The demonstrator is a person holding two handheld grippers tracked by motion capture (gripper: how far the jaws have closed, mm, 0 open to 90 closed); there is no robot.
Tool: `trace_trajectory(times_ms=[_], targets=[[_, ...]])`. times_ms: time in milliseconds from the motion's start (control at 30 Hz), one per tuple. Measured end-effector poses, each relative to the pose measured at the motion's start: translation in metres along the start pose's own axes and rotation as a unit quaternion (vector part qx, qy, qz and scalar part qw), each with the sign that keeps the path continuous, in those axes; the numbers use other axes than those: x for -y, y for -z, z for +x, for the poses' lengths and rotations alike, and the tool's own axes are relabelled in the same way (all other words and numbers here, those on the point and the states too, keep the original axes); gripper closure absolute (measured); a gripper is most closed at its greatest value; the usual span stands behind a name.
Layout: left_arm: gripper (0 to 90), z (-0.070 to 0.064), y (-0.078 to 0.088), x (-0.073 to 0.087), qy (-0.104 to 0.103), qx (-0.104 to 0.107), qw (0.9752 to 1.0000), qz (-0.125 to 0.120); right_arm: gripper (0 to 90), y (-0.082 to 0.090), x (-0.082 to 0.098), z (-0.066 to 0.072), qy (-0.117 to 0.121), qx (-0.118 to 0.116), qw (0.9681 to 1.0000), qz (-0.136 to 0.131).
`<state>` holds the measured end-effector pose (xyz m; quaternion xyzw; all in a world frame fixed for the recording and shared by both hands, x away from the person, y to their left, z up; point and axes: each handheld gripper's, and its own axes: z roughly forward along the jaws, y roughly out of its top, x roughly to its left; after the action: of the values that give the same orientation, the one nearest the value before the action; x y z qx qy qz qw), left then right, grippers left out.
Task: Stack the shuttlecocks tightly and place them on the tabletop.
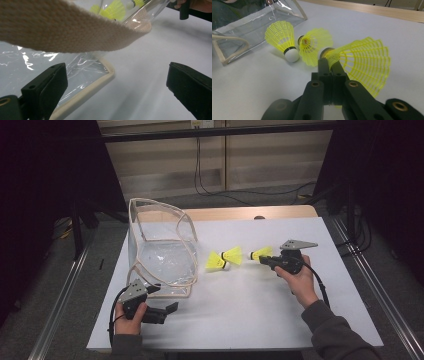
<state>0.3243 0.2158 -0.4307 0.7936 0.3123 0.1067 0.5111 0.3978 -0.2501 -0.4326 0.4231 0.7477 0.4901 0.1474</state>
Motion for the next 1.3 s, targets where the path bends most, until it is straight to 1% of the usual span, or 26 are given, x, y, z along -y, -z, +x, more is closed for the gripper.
trace_trajectory(times_ms=[267,500,667,933,1067,1133,1300], targets=[[3.7,0.000,0.000,0.000,0.001,0.002,1.0000,0.001,89.4,-0.006,-0.004,0.001,0.005,0.002,1.0000,0.003],[3.6,0.000,-0.001,0.000,0.001,0.002,1.0000,0.001,89.5,-0.012,-0.003,0.002,0.000,-0.002,1.0000,0.003],[3.6,0.000,-0.001,0.000,0.000,0.002,1.0000,0.000,89.5,-0.016,-0.003,0.003,0.002,0.000,1.0000,0.004],[3.6,0.000,-0.001,0.000,0.000,0.002,1.0000,0.000,89.5,-0.019,-0.005,0.003,-0.002,-0.001,1.0000,-0.003],[3.6,0.000,-0.002,0.000,0.001,0.002,1.0000,0.001,89.5,-0.021,-0.006,0.003,-0.001,-0.001,1.0000,0.001],[3.6,0.000,-0.002,0.000,0.001,0.002,1.0000,0.001,89.6,-0.022,-0.006,0.003,-0.005,-0.001,1.0000,-0.001],[3.6,0.000,-0.002,0.000,0.001,0.001,1.0000,0.002,89.5,-0.025,-0.006,0.005,-0.001,-0.003,1.0000,-0.001]])
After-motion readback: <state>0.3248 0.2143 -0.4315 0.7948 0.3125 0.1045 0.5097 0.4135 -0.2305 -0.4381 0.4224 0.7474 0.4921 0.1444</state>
